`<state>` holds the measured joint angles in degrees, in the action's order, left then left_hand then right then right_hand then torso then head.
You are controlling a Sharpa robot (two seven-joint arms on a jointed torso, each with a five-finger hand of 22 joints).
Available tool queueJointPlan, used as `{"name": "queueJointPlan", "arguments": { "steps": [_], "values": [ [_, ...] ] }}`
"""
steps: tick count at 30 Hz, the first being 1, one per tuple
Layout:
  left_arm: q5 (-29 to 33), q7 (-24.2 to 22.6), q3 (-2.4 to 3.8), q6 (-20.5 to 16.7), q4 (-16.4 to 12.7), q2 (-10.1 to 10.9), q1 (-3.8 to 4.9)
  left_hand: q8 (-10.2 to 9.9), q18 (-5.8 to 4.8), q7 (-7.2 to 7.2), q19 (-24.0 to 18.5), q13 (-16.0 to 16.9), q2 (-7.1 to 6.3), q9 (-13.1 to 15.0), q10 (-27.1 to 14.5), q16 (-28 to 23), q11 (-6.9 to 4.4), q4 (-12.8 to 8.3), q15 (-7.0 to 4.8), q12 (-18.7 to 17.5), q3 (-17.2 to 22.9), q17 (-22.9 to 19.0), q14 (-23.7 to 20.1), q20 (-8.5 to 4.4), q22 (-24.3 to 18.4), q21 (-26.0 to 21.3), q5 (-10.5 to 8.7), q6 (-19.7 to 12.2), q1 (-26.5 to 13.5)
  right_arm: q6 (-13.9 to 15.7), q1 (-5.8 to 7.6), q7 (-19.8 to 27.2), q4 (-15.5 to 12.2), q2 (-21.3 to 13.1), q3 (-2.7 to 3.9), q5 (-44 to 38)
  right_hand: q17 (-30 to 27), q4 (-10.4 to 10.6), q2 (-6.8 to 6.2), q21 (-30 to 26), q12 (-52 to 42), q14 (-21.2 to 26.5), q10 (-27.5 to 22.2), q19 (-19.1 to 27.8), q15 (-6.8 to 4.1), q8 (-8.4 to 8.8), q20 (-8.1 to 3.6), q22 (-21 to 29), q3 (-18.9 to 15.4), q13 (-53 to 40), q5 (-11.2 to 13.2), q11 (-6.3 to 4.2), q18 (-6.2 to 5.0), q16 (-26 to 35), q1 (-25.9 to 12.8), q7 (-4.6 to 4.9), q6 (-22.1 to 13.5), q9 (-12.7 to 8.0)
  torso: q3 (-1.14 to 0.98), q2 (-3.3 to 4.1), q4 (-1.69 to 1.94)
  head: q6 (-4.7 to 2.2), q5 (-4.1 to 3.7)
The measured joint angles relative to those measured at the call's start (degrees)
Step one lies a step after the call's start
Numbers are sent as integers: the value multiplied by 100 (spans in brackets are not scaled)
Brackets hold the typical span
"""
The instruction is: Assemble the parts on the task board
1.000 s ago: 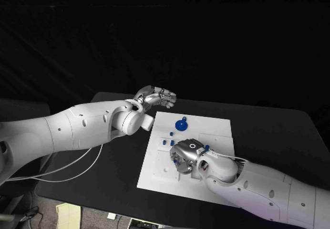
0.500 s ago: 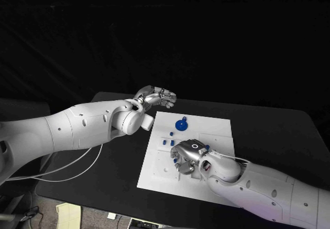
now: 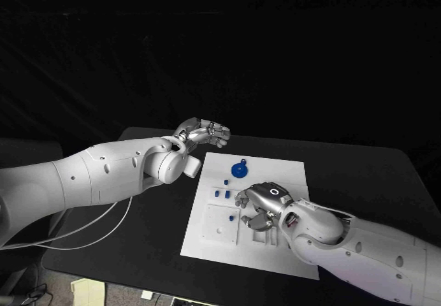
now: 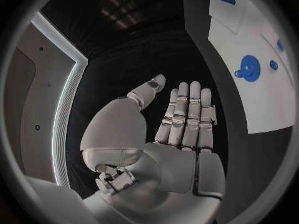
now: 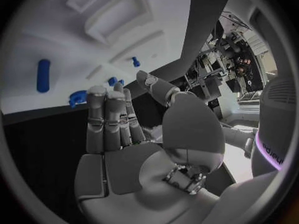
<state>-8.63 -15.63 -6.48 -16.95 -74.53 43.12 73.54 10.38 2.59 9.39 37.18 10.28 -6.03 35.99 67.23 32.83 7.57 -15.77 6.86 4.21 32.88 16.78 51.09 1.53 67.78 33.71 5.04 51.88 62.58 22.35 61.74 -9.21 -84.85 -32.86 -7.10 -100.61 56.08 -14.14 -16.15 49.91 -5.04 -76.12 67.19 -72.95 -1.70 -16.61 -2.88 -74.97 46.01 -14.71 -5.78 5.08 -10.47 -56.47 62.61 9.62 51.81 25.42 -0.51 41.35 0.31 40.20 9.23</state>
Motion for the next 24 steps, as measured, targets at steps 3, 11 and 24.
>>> {"name": "queueJointPlan", "arguments": {
  "steps": [3,11,24],
  "values": [
    [0,0,0,2,43,2,0,0,-2,0,0,-5,0,0,0,0,0,0,20,0,0,0,-21,0,0,0,0,0,0,-47,158,-5,-166,-235,160,70,-9,32,-30,0,0,0,19,1,0,0,1,0,32,-6,0,-19,2,-24,30,0,0,0,0,-2,-1,-30,-34],
    [1,-3,-1,5,100,16,0,0,-4,0,0,-5,0,0,0,0,0,0,20,0,0,6,-21,0,0,0,0,0,0,-488,410,-2,-250,-721,456,263,-30,71,-41,0,84,19,-200,14,61,33,13,0,-329,82,-133,94,3,-89,-50,-51,-198,-27,1,-10,-8,-96,-111],
    [1,-6,-3,12,118,4,0,0,-5,0,0,-4,0,0,0,0,0,0,20,0,0,11,-21,0,0,0,0,0,0,-930,473,-17,350,-531,330,247,-73,47,-59,0,106,68,-342,34,109,33,34,0,-490,160,45,136,4,-144,-76,-164,-263,-40,-7,-15,-8,-135,-130]
  ]
}}
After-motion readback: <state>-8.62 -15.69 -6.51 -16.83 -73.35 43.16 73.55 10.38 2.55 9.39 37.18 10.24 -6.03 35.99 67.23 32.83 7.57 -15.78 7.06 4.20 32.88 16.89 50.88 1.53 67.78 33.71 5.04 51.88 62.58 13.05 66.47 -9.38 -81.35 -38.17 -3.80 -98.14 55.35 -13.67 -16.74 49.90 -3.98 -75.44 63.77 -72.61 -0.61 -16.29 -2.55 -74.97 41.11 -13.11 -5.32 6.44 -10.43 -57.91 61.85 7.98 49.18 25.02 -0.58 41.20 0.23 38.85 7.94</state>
